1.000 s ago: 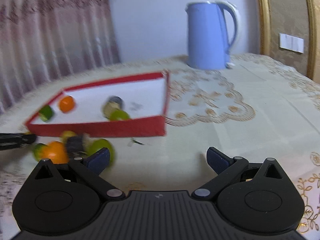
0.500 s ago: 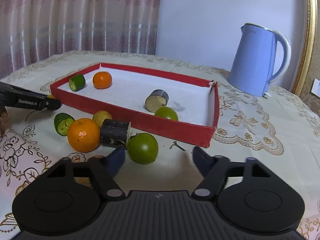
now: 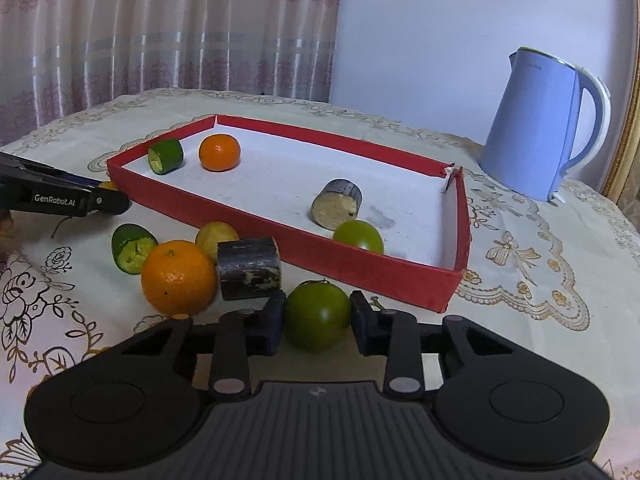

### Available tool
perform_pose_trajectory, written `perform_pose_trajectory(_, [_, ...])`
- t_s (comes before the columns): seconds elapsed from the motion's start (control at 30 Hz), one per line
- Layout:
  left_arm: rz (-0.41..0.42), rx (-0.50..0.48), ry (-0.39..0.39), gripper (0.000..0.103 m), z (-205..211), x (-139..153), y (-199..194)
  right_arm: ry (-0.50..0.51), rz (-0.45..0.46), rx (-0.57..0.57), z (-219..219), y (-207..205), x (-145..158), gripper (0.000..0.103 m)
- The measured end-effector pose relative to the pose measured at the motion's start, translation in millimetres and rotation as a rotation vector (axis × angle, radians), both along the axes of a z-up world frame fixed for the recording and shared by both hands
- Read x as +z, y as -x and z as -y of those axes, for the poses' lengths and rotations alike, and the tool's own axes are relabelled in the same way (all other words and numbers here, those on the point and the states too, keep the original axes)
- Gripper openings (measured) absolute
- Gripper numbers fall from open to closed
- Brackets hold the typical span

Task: Organize fruits
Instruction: 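Carry the green tomato into the tray and open the right tool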

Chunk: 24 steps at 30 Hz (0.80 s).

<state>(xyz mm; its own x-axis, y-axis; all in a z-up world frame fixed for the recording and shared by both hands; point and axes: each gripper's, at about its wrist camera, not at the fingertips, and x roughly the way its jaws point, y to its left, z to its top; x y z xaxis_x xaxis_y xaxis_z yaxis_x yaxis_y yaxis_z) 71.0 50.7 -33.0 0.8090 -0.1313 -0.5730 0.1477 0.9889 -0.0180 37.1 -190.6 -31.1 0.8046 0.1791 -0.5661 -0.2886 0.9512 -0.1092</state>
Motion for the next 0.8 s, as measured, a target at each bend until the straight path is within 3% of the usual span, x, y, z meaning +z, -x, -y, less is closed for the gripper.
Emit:
perform_pose_trajectory(0.47, [0.000, -0.007, 0.000, 0.030, 1.8, -0.1, -0.1, -0.061, 0.012, -0.091, 14.8, 4.3, 4.9, 0.033])
perform_pose_trajectory(0.8, [0.000, -0.007, 0.000, 0.030, 2.6, -0.3, -0.3, -0.064, 0.116, -0.139, 24.3, -10.0, 43.2, 0.033])
